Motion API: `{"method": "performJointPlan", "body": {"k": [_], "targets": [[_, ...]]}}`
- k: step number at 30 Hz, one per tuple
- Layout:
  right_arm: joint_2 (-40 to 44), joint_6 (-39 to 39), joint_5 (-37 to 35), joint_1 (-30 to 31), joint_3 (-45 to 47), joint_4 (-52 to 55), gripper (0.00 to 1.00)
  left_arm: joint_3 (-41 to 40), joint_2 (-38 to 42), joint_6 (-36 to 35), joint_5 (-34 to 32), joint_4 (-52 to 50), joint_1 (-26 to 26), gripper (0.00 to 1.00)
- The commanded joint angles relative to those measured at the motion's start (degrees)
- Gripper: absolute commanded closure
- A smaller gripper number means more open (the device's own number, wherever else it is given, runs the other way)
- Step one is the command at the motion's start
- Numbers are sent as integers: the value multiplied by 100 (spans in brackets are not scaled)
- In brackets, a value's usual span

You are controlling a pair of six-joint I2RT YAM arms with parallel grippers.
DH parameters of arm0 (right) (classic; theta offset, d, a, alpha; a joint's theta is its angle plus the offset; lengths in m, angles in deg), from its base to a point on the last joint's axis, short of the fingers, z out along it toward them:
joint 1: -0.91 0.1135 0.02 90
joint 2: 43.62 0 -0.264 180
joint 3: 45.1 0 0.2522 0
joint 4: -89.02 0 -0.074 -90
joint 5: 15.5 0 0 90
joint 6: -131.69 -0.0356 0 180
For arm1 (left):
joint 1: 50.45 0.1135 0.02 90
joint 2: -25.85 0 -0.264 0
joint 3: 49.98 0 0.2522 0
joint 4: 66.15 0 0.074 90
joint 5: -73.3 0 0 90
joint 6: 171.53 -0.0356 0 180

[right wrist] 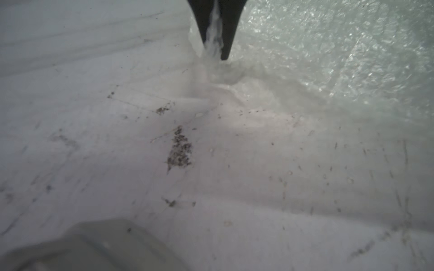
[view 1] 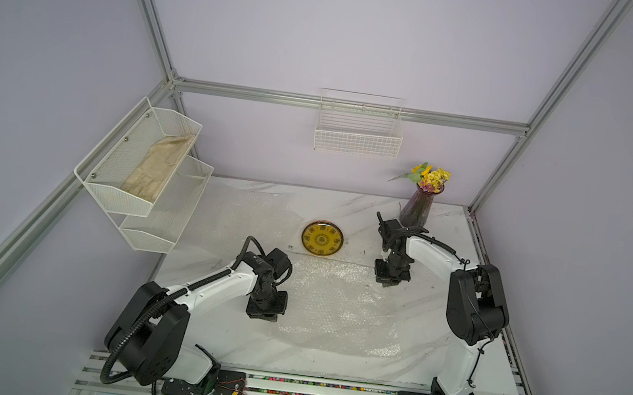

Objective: Wrap dinner plates in bubble wrap
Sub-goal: Adjust the bubble wrap at the center of the board.

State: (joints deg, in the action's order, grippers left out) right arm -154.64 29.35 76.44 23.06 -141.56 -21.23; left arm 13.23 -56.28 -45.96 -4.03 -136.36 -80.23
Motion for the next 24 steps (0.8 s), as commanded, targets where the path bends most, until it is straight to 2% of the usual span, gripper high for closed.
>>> {"method": "performJointPlan", "body": {"k": [1, 2, 4, 6, 8, 9, 11, 14, 16, 20, 24], "targets": [[170, 47, -726, -18, -330, 506, 67, 171, 58, 47, -234, -405, -23, 73], [214, 47, -848, -18, -433, 614, 61, 341, 63, -6, -333, -554, -28, 69], [309, 74, -1282, -15, -688, 882, 55, 776, -9, -119, -519, -825, -20, 60], [387, 139, -1539, -14, -933, 1040, 53, 1272, -125, -241, -765, -1137, -19, 50], [440, 152, -1340, -17, -1141, 1109, 53, 1829, -308, -364, -1081, -1443, -15, 46], [454, 151, -1128, -13, -1160, 1065, 53, 2076, -403, -437, -1172, -1515, -6, 46], [483, 56, -272, -14, -1072, 795, 53, 2614, -654, -584, -1249, -1538, 16, 45], [462, -390, 846, -9, -772, 183, 54, 3284, -1171, -894, -1072, -1259, 38, 44], [437, -523, 794, -4, -757, 180, 58, 3776, -1639, -986, -878, -1067, 59, 45], [557, -570, 190, -15, -564, 92, 61, 4600, -2680, -877, -654, -868, 51, 52], [548, -602, 1161, -18, -216, -1076, 63, 5051, -3385, -800, -732, -780, 43, 58]]}}
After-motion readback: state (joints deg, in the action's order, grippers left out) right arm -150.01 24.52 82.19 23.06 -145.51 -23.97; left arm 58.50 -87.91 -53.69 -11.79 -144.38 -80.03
